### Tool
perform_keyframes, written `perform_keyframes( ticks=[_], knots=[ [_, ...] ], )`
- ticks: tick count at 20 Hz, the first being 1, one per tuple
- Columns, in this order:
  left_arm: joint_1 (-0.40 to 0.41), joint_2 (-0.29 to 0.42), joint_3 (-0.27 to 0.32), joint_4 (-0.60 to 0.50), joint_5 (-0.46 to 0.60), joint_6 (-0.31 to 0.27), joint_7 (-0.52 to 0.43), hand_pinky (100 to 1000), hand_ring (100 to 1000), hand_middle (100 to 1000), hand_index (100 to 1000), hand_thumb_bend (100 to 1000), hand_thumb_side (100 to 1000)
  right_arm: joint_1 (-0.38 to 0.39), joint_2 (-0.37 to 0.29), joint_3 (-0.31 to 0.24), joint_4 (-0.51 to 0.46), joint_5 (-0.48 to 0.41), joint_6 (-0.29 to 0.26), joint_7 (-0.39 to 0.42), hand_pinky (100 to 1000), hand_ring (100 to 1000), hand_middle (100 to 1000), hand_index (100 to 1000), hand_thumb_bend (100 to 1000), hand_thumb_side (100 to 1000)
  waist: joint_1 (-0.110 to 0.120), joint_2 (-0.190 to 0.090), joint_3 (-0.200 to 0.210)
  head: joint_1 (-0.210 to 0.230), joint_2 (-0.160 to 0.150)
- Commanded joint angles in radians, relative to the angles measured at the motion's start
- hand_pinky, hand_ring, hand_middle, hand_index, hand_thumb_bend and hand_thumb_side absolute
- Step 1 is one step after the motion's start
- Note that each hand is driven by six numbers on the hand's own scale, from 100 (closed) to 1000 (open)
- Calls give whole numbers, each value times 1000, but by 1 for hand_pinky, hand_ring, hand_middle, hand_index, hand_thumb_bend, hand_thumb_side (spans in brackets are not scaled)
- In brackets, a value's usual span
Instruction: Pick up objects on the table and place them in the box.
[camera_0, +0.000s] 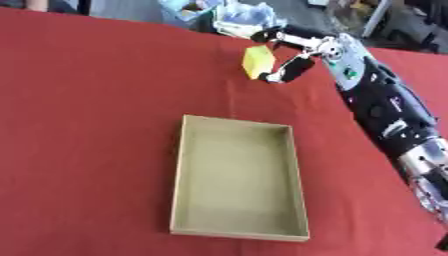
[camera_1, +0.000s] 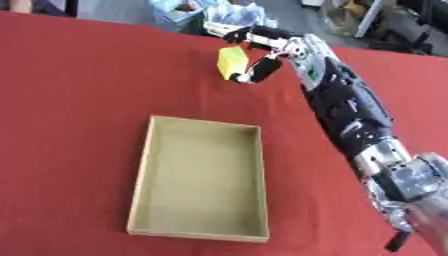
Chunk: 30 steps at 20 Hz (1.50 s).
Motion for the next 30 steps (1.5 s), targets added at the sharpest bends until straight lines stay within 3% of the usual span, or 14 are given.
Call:
perform_keyframes(
  ticks=[1, 7, 20, 24, 27, 30],
  knots=[
    [-12, 6, 0, -22, 1, -2, -4, 707, 633, 594, 733, 100, 779, -21, -33, -9, -6, 7, 0, -7, 817, 941, 896, 980, 353, 259, 13, -17, 1, -4, -11],
    [-7, 3, -1, -22, 0, -6, -8, 708, 632, 589, 733, 100, 777, -20, -42, -13, -8, 46, 0, -36, 843, 961, 915, 986, 350, 263, 25, -12, 13, -26, -19],
    [-6, -2, 0, -21, -4, -9, -11, 709, 633, 587, 733, 100, 779, -15, -35, -13, 13, 91, -8, -46, 848, 957, 897, 975, 330, 262, 29, -5, 11, -35, -31],
    [-7, -4, 1, -22, -5, -9, -12, 710, 633, 586, 733, 100, 780, -15, -32, -11, 15, 99, -9, -45, 843, 940, 837, 936, 307, 269, 31, 1, 10, -38, -33],
    [-8, -5, 1, -22, -6, -8, -12, 710, 633, 585, 733, 100, 781, -14, -31, -11, 13, 102, -8, -51, 836, 921, 778, 854, 236, 293, 31, 4, 5, -39, -33],
    [-9, -5, 1, -22, -6, -8, -12, 710, 633, 585, 733, 100, 781, -13, -33, -12, 7, 97, -12, -70, 833, 917, 773, 782, 217, 294, 32, 4, -2, -40, -33]
  ],
)
